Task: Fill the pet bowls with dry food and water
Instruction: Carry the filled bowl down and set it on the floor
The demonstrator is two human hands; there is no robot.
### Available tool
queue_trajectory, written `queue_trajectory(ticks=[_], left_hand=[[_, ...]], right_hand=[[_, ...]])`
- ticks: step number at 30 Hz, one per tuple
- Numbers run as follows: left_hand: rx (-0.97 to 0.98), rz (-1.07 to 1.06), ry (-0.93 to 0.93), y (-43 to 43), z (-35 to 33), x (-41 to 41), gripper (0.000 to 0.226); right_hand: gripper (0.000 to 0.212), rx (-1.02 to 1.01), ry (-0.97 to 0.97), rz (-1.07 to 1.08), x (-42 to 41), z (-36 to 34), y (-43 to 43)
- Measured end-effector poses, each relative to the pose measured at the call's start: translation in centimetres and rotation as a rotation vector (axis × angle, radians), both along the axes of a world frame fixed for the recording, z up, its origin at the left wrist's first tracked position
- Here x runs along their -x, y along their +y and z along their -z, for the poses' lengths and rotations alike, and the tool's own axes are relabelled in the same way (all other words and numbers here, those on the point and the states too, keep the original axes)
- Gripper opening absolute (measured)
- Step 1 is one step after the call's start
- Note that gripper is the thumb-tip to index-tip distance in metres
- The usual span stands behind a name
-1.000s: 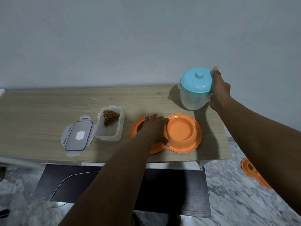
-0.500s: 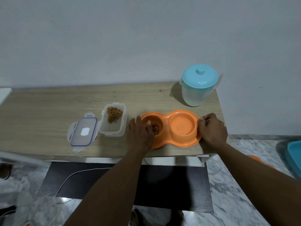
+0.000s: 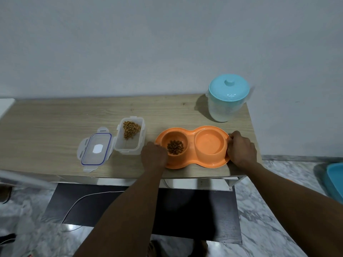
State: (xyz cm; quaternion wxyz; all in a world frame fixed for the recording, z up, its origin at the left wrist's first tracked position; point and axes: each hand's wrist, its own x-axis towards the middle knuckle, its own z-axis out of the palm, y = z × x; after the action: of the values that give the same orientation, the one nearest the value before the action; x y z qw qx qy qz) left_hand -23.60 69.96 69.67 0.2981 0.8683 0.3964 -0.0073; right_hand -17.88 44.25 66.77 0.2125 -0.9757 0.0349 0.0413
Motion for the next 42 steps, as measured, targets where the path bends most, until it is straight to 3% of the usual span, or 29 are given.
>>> queue_trajectory(ticks=[5,15,24,35,42], left_hand=[[0.113,-0.050,0.018,0.4,-0.6,0.4,0.012],[0.105,0.068,-0.128,-1.2,-5.5,2.5,0.014],[0.136,0.258,-0.213,-5.3,-11.0,6.2,0.018],[0.202,0.590,-0.181,-18.6,-11.1,10.3,0.022],[0.203,0.653,-0.112,-29.3,-8.0,10.6,0.022]], right_hand=[[0.018,-0.003,-0.019,0.019,0.6,-0.1,-0.3],[0.012,0.018,-0.113,0.151,5.1,-3.9,-3.2],[0.012,-0.019,-0.243,0.341,14.8,-8.1,-8.2],[0.012,0.028,-0.242,0.637,27.0,-7.4,-20.8],[0.006,0.019,-0.179,0.693,29.8,-5.2,-30.3]])
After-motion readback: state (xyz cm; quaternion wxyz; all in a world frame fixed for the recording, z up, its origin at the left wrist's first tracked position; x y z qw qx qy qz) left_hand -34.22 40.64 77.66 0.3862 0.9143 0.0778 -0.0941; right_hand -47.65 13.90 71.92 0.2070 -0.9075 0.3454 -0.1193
